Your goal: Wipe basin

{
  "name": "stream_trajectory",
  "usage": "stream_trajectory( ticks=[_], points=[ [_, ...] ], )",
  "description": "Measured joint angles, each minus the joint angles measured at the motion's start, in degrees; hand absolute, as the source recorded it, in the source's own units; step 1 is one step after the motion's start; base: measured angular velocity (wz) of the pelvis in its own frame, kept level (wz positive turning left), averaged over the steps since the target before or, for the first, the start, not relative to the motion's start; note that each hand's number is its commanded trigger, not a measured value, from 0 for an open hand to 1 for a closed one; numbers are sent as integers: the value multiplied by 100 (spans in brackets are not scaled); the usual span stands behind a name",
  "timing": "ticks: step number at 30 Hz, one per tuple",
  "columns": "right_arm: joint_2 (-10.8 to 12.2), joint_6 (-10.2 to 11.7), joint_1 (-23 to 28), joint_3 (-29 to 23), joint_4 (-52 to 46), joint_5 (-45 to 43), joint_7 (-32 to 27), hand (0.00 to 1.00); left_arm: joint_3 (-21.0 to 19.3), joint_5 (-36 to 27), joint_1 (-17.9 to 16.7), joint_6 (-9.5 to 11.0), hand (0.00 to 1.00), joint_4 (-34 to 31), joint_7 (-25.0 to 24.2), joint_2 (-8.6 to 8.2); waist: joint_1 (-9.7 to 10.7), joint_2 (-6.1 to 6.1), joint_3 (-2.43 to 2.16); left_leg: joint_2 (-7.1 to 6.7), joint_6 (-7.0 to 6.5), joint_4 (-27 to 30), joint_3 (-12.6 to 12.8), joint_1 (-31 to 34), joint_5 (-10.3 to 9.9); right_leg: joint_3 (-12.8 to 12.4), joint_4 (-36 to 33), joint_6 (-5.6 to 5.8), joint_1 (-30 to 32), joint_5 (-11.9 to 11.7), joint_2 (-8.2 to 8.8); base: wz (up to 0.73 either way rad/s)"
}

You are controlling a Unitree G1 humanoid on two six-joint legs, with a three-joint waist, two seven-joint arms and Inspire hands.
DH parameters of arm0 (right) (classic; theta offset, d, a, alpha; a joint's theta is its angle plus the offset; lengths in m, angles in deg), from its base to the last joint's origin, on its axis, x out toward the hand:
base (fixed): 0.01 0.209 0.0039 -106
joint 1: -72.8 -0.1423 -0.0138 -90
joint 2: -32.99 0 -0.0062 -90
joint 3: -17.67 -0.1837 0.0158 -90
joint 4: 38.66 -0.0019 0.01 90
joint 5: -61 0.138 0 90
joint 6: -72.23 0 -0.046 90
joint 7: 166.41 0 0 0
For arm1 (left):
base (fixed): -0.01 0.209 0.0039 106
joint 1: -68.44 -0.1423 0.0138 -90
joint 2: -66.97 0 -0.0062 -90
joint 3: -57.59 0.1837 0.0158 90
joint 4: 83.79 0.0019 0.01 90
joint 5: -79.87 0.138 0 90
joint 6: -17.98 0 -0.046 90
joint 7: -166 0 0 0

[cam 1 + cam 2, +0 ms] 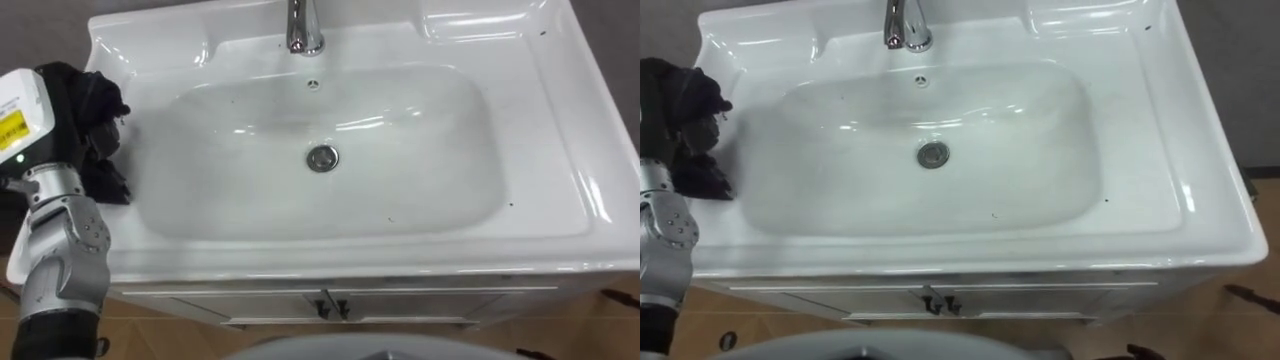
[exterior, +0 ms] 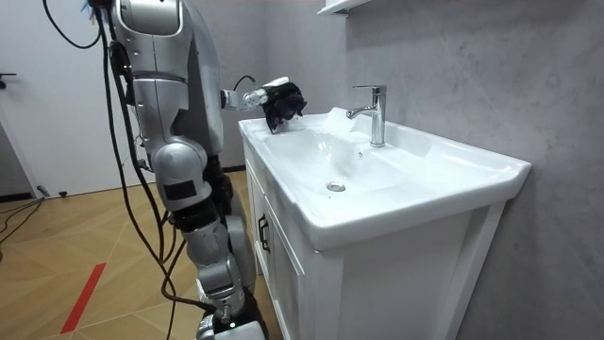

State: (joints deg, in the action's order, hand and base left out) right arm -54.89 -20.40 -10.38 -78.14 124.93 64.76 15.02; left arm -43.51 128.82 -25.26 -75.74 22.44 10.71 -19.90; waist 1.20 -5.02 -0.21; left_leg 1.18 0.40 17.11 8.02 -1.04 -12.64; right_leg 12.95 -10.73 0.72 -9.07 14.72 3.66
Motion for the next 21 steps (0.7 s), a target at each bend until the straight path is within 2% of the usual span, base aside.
stream_trajectory(
  ticks=[6,12,15,21],
  points=[
    [-2,-4,4,1,-1,18,87,0,0,0,-154,-14,100,343,-59,-5,-13,11,-1,0,0,3,-9,19,0,23,10,0,4,0,1,1],
    [-2,-4,4,-1,-16,18,121,0,-1,0,-169,-15,100,346,-59,-5,-42,32,-19,-4,0,9,-27,35,0,95,8,0,-2,0,2,3],
    [-3,-59,4,-2,-25,18,121,0,-1,0,-170,-56,0,346,-59,-5,-38,31,-20,-4,0,8,-30,35,0,105,7,0,-5,0,2,0],
    [-15,-116,0,10,-70,29,119,0,0,-1,-265,-119,0,446,-55,-20,-58,29,-21,-5,0,3,-18,28,0,105,1,0,-1,0,7,0]
  ],
)
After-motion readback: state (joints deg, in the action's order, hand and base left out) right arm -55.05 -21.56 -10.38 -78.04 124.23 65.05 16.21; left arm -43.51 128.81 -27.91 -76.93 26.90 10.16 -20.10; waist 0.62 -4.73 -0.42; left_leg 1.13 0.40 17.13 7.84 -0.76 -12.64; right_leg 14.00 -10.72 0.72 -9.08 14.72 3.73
